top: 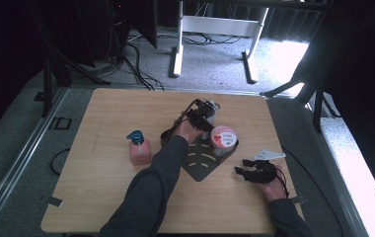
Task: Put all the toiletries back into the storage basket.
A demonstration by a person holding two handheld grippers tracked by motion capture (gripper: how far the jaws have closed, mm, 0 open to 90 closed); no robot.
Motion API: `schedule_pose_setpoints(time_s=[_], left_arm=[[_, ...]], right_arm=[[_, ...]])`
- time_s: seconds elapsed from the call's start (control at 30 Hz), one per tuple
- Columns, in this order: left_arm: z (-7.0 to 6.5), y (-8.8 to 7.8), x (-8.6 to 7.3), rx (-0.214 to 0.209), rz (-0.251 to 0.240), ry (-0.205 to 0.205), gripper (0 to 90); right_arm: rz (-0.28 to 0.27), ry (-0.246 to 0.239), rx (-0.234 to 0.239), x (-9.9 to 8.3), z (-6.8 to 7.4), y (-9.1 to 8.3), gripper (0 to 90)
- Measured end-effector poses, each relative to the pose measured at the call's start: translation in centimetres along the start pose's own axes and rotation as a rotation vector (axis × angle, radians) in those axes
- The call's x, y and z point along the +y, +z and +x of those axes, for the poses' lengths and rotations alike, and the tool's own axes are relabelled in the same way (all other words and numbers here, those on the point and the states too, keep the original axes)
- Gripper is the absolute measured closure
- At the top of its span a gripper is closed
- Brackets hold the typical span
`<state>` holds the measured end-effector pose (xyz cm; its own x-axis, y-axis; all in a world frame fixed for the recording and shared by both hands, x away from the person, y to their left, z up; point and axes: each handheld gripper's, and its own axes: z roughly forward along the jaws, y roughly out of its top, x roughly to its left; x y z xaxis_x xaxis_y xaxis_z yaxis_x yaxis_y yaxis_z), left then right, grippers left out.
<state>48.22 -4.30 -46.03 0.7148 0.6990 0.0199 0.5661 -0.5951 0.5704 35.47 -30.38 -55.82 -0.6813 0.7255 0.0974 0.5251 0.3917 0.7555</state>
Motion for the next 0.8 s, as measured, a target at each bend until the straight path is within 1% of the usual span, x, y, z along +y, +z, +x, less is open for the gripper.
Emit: schedule_pose_setpoints(time_s=[0.17,0.27,0.63,0.8], left_arm=[[-0.07,-0.01,0.06,0.003,-0.012,0.001,55.5],[-0.03,0.02,0.06,-0.002,-0.015,-0.004,55.5],[-0.03,0.49,-0.01,-0.015,-0.002,-0.008,55.4],[0.04,0.76,-0.06,-0.022,0.003,-0.019,55.3]], right_arm=[[0.0,-0.001,0.0,0.0,-0.01,0.0,46.4],[0.0,-0.002,0.0,0.0,0.01,0.0,46.4],[0.0,-0.002,0.0,0.0,-0.01,0.0,46.4],[0.0,-0.001,0.0,0.01,-0.01,0.01,46.4]])
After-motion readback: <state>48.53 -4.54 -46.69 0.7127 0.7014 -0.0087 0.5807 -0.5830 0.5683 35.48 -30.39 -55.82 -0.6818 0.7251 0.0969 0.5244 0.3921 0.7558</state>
